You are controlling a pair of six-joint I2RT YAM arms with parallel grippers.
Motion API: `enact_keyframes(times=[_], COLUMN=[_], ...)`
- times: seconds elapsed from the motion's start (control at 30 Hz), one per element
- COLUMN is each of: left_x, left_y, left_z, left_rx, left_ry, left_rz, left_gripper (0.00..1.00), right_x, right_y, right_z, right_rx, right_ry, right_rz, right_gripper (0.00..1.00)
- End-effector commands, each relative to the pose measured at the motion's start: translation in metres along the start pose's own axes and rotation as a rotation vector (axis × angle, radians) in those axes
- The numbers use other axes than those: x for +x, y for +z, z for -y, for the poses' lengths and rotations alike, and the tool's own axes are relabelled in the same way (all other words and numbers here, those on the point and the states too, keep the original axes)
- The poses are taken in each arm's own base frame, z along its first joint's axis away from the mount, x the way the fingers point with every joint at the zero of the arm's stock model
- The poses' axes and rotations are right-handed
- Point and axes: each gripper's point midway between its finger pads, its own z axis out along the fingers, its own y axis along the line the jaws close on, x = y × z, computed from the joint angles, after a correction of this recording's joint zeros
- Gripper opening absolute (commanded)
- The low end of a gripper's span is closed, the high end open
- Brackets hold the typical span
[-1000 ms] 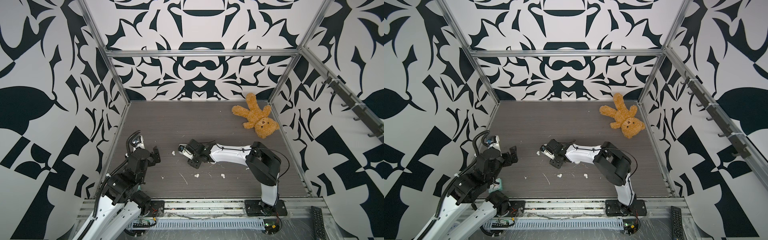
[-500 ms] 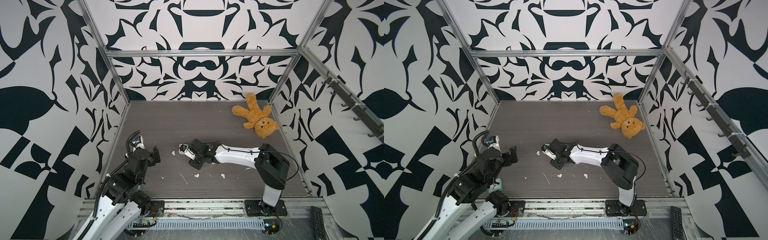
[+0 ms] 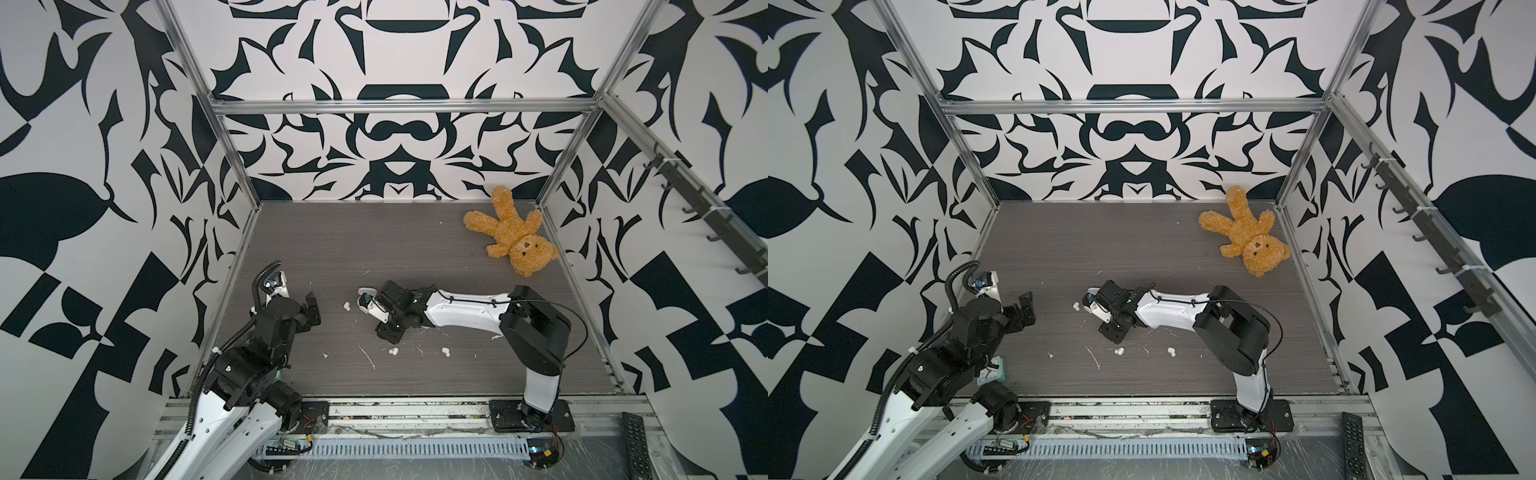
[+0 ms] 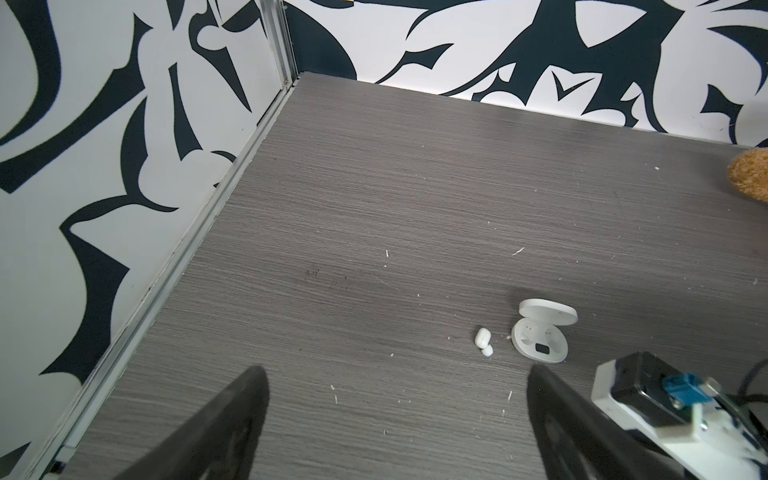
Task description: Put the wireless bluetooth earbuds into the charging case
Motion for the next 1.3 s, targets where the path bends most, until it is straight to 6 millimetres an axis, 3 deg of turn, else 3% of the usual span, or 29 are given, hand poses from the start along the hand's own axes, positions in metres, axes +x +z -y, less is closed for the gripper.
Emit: enact_keyframes(times=[0.0, 1.27], left_x=[0.001, 0.0], left_y=[0.001, 0.0], left_z=[-0.004, -0.005], left_rx=[-0.02, -0.023], left_ry=[-0.006, -0.008], left_rz=[0.004, 0.005], left_gripper=[0.99, 0.99], right_x=[-0.016, -0.04], right_y=[-0.01, -0.031], right_z=[0.001, 0.002], right_rx=[-0.002, 0.013], right_ry=[0.019, 0.035], right_rz=[0.034, 0.123], right_gripper=[0.48, 0.49])
